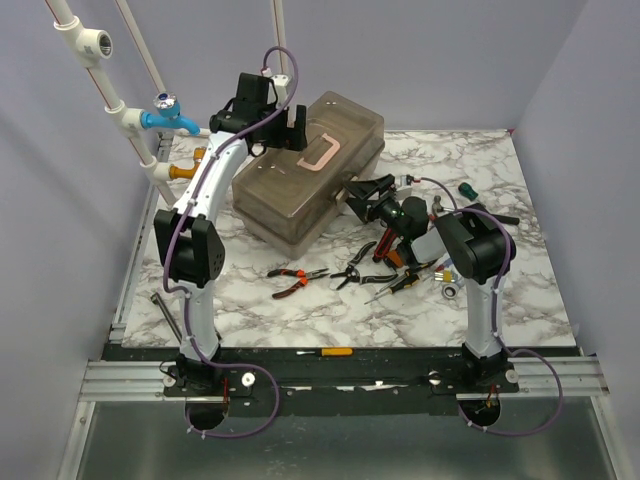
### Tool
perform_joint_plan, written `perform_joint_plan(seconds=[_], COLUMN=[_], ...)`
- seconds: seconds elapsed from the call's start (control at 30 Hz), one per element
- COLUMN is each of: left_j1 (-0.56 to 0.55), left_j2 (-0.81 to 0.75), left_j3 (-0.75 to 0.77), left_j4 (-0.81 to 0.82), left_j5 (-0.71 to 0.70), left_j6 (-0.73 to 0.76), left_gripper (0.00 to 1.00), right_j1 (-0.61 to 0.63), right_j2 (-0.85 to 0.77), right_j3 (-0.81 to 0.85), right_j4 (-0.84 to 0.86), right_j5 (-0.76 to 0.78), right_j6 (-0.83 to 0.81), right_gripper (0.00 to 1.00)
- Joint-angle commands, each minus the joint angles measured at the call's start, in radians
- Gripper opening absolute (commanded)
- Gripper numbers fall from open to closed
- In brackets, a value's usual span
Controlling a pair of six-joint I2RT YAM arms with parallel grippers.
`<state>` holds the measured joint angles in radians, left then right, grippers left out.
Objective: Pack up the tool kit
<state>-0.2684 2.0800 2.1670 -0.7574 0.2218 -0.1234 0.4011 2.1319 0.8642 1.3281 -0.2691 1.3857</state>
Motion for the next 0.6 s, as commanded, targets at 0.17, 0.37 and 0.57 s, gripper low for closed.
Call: perform_joint_plan(seconds=[0.17,0.37,0.57], left_j1=[-0.074,-0.122,-0.137], left_j2=[-0.125,-0.165,-0.194], left_j3=[-0.363,-0.422,-0.423], left_j4=[0.136,0.142,0.122], left_j5=[0.265,0.233,0.227], left_j6=[-0.146,-0.143,-0.133], left_gripper=[0.95,0.95,0.94], right_j1=[0.01,0.01,0.008], right_j2=[-0.03,-0.041,-0.108], right_j3=[-0.042,-0.098,-0.152], right_j4=[0.043,0.074,0.002], right_j5=[0.038,0.027,0.034], right_j6=[0.017,0.044,0.042], right_gripper=[0.92,0.81,0.65])
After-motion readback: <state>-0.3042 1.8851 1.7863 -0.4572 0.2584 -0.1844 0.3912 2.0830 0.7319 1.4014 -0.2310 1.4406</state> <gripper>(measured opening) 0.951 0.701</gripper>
